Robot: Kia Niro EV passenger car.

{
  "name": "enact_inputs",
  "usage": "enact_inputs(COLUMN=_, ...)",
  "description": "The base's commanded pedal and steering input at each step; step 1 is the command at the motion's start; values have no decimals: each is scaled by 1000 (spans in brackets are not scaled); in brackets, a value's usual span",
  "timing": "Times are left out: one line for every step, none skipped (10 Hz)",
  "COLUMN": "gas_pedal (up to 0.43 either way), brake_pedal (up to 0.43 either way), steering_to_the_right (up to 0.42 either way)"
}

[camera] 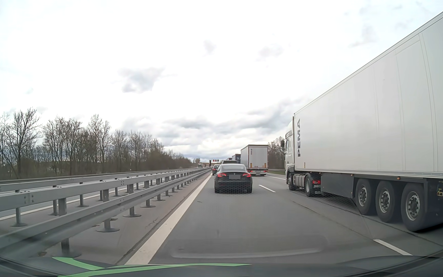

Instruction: Follow the waypoints while adhering to traffic rules and regulations

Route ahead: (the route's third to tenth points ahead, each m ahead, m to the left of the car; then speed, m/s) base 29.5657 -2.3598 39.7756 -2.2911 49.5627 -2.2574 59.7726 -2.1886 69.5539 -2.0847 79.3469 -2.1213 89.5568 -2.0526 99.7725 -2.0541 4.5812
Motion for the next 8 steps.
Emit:
enact_inputs(gas_pedal=79, brake_pedal=0, steering_to_the_right=-3)
enact_inputs(gas_pedal=79, brake_pedal=0, steering_to_the_right=-3)
enact_inputs(gas_pedal=79, brake_pedal=0, steering_to_the_right=-3)
enact_inputs(gas_pedal=79, brake_pedal=0, steering_to_the_right=-3)
enact_inputs(gas_pedal=87, brake_pedal=0, steering_to_the_right=-3)
enact_inputs(gas_pedal=87, brake_pedal=0, steering_to_the_right=-2)
enact_inputs(gas_pedal=87, brake_pedal=0, steering_to_the_right=-2)
enact_inputs(gas_pedal=87, brake_pedal=0, steering_to_the_right=-3)
